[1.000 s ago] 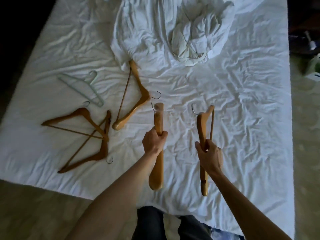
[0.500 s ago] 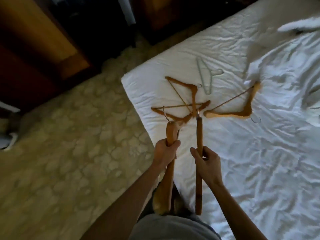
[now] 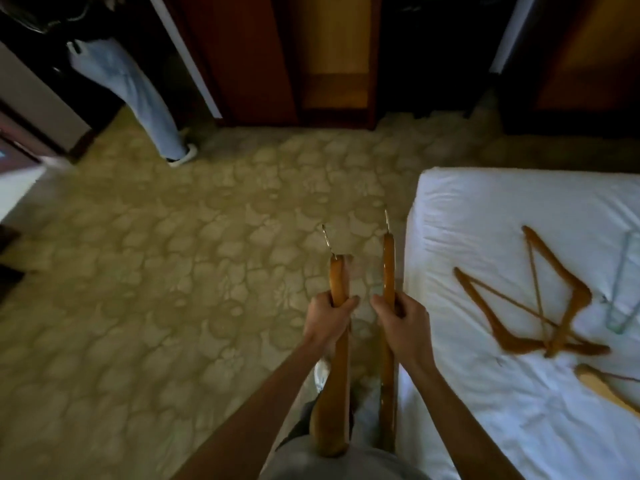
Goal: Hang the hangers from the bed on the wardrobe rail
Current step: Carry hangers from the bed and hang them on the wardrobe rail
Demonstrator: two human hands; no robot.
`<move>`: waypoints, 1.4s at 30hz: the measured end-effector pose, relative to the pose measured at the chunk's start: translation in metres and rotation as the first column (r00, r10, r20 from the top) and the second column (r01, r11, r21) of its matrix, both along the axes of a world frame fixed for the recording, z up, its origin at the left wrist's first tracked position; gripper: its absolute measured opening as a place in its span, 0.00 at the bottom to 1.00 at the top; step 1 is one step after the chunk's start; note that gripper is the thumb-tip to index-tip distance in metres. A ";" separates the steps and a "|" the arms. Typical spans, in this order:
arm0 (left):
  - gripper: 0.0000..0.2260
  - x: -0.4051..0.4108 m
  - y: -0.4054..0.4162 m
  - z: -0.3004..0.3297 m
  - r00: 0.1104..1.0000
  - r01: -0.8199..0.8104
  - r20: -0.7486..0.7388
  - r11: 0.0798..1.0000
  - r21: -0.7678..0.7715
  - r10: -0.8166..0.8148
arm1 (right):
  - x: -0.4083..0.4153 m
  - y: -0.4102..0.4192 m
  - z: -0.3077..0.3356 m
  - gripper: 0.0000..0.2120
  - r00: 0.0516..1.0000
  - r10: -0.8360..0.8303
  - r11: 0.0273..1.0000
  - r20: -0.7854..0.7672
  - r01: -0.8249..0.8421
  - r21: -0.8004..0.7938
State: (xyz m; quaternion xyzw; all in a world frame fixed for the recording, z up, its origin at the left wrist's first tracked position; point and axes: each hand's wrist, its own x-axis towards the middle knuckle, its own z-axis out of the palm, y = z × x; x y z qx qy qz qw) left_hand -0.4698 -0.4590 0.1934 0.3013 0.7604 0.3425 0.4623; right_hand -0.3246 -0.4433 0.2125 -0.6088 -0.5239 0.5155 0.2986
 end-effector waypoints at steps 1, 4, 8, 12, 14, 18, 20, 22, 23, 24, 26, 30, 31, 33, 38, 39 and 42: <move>0.12 -0.017 0.012 0.001 1.000 -0.014 0.015 1.000 0.005 0.013 | -0.018 0.015 0.001 0.17 1.000 0.016 1.000 0.011 -0.016 -0.003; 0.12 -0.061 0.049 0.007 0.998 -0.042 0.055 0.999 0.025 0.041 | -0.063 0.059 0.006 0.15 0.999 0.054 0.999 0.000 -0.054 -0.008; 0.10 -0.108 0.105 0.018 0.995 -0.033 0.096 0.998 0.053 0.027 | -0.110 0.116 0.013 0.14 0.996 0.072 0.996 -0.054 -0.074 -0.050; 0.09 -0.141 0.172 0.021 0.991 -0.034 0.134 0.997 0.064 0.025 | -0.140 0.181 0.019 0.14 0.997 0.064 0.996 -0.047 -0.067 -0.056; 0.08 -0.153 0.210 0.023 0.989 -0.027 0.146 0.997 0.069 0.017 | -0.148 0.216 0.021 0.13 0.998 0.060 0.997 -0.036 -0.061 -0.038; 0.08 -0.171 0.303 0.021 0.983 -0.018 0.184 0.996 0.084 0.002 | -0.161 0.305 0.015 0.11 0.999 0.036 0.998 -0.038 -0.038 -0.057; 0.08 -0.179 0.362 0.020 0.981 -0.003 0.194 0.996 0.094 -0.015 | -0.167 0.359 0.011 0.10 0.999 0.024 0.999 -0.039 -0.025 -0.046; 0.08 -0.186 0.426 0.024 0.985 0.007 0.172 0.995 0.100 -0.024 | -0.175 0.419 0.012 0.10 0.998 0.028 0.998 -0.049 -0.030 -0.050; 0.09 -0.190 0.452 0.028 0.986 0.004 0.163 0.994 0.106 -0.022 | -0.179 0.443 0.015 0.10 0.998 0.042 0.997 -0.055 -0.045 -0.058; 0.09 -0.194 0.483 0.033 0.987 -0.002 0.162 0.994 0.110 -0.016 | -0.182 0.473 0.017 0.10 0.997 0.054 0.996 -0.060 -0.058 -0.066; 0.09 -0.201 0.538 0.043 0.986 -0.014 0.165 0.994 0.111 -0.005 | -0.188 0.527 0.025 0.09 0.996 0.065 0.995 -0.067 -0.069 -0.066; 0.11 -0.216 0.623 0.060 0.982 -0.061 0.186 0.988 0.144 0.034 | -0.208 0.621 0.044 0.08 0.992 0.108 0.992 -0.067 -0.112 -0.056; 0.11 -0.222 0.644 0.063 0.982 -0.072 0.183 0.987 0.147 0.044 | -0.214 0.647 0.046 0.08 0.991 0.119 0.991 -0.065 -0.123 -0.054; 0.11 -0.234 0.679 0.067 0.983 -0.086 0.176 0.985 0.147 0.060 | -0.229 0.689 0.050 0.09 0.989 0.133 0.990 -0.063 -0.136 -0.041; 0.12 -0.277 0.770 0.064 0.983 -0.117 0.162 0.979 0.167 0.090 | -0.273 0.786 0.049 0.11 0.981 0.182 0.982 -0.058 -0.185 -0.038; 0.11 -0.287 0.791 0.062 0.982 -0.124 0.165 0.976 0.176 0.095 | -0.285 0.808 0.047 0.11 0.981 0.183 0.982 -0.069 -0.186 -0.029; 0.10 -0.321 0.855 0.058 0.977 -0.154 0.176 0.971 0.181 0.122 | -0.322 0.873 0.038 0.11 0.981 0.184 0.982 -0.061 -0.186 -0.023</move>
